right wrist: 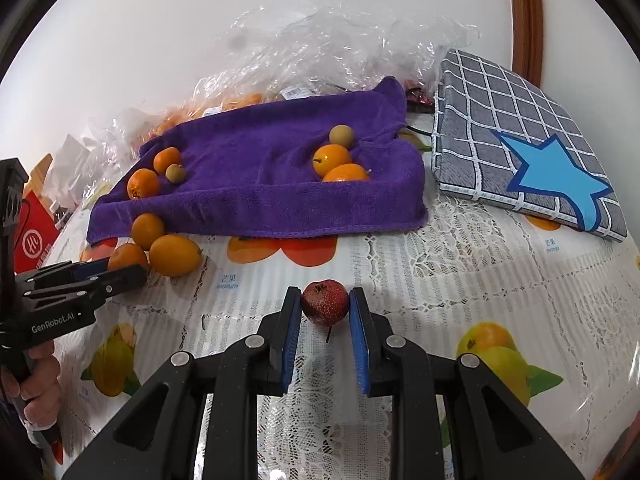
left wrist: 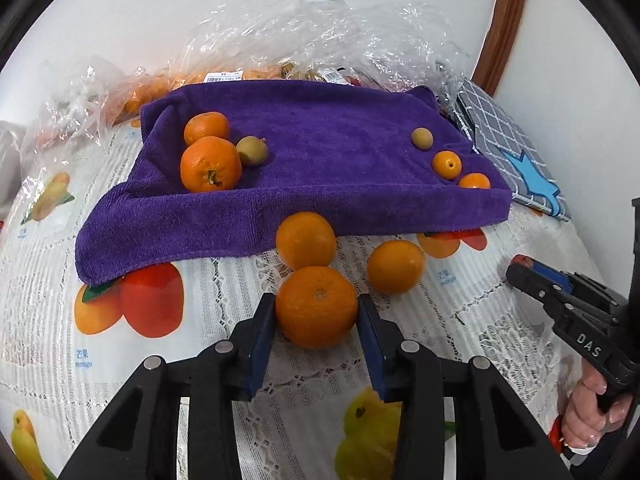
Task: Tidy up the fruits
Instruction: 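Grasp a small red fruit with the right tool while the left tool grasps a large orange, then carry both fruits onto the towel and open the right tool, then the left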
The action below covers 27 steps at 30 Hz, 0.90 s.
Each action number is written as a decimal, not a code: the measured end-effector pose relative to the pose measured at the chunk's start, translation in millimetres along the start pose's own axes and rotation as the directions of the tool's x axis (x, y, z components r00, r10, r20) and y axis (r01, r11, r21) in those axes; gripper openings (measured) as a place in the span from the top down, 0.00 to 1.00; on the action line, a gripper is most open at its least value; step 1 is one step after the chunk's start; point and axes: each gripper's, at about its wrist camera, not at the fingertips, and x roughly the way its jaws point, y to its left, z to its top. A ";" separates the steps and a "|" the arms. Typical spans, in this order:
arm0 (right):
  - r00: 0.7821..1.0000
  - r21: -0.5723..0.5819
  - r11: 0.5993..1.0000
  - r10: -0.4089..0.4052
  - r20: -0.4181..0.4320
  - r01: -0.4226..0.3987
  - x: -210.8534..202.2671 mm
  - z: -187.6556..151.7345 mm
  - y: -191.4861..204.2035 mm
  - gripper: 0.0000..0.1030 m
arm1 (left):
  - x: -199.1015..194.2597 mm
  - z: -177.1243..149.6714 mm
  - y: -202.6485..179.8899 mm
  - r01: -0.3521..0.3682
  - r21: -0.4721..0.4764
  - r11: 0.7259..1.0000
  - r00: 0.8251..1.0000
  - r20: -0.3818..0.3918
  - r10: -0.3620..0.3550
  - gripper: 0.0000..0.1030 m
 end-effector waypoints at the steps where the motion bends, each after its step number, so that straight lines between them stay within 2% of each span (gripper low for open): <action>1: 1.000 0.000 1.000 -0.001 0.002 0.001 -0.3 -0.4 -0.3 0.77 | -1.0 0.0 1.0 0.005 -0.006 1.000 1.000 0.003 -0.005 0.63; 14: 1.000 0.032 0.999 0.009 0.011 -0.009 -6.1 7.6 -5.2 0.77 | -37.6 13.7 30.0 -0.024 -0.063 0.998 0.995 0.099 0.030 0.63; 22: 0.995 -0.019 1.000 0.020 0.096 -0.018 -15.8 50.0 7.7 0.77 | -40.0 42.9 37.3 -0.035 -0.082 0.996 0.987 0.152 0.047 0.63; 27: 0.993 -0.041 0.998 0.044 0.108 -0.040 -2.6 74.2 14.2 0.77 | -28.1 64.7 36.7 0.006 -0.112 0.994 0.984 0.178 0.014 0.63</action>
